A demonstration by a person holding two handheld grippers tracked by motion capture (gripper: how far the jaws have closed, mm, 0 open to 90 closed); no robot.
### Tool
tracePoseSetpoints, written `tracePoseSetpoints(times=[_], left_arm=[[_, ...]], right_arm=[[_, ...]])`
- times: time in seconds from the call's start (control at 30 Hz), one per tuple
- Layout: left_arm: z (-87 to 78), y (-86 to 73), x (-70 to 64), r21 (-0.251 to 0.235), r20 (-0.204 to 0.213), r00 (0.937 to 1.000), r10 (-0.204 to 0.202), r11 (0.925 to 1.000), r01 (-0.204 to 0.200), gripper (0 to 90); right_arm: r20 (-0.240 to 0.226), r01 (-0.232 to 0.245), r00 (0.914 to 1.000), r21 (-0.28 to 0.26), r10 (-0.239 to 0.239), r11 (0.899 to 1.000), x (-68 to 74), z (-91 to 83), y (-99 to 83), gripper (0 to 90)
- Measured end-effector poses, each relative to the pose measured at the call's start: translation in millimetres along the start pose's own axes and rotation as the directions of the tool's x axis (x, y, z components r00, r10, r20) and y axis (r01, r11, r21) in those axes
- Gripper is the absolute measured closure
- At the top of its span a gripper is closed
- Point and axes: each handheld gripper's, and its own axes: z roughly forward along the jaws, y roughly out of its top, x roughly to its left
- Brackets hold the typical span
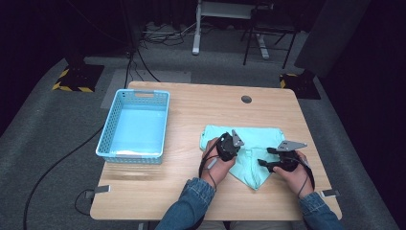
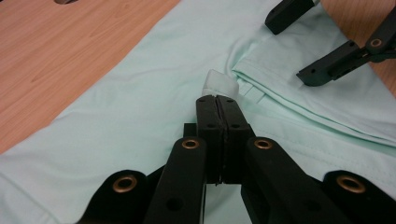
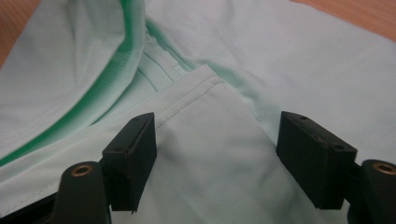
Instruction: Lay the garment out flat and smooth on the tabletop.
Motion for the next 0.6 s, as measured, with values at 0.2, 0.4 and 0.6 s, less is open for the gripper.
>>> tracePoseSetpoints(times=[0.2,0.4,0.6], left_arm=[[-20.9,-9.8,0.3,-0.006,-0.021,0.9997,-0.010,0.9999,0.010,88.5],[-39.9,-24.5,-3.0,-0.005,-0.038,0.9990,-0.024,0.9997,0.024,88.5],[-51.8,-42.8,-0.7,0.014,-0.066,0.9968,-0.045,0.9989,0.046,88.5]], right_arm=[[-0.003,0.002,1.0000,0.000,-0.002,1.000,-0.4,-0.1,-0.1,28.8],[-0.006,0.001,1.0000,0.000,-0.001,1.000,-0.7,-0.1,0.0,28.8],[0.004,-0.010,0.9999,0.001,0.010,1.000,-2.9,0.7,0.6,28.9]])
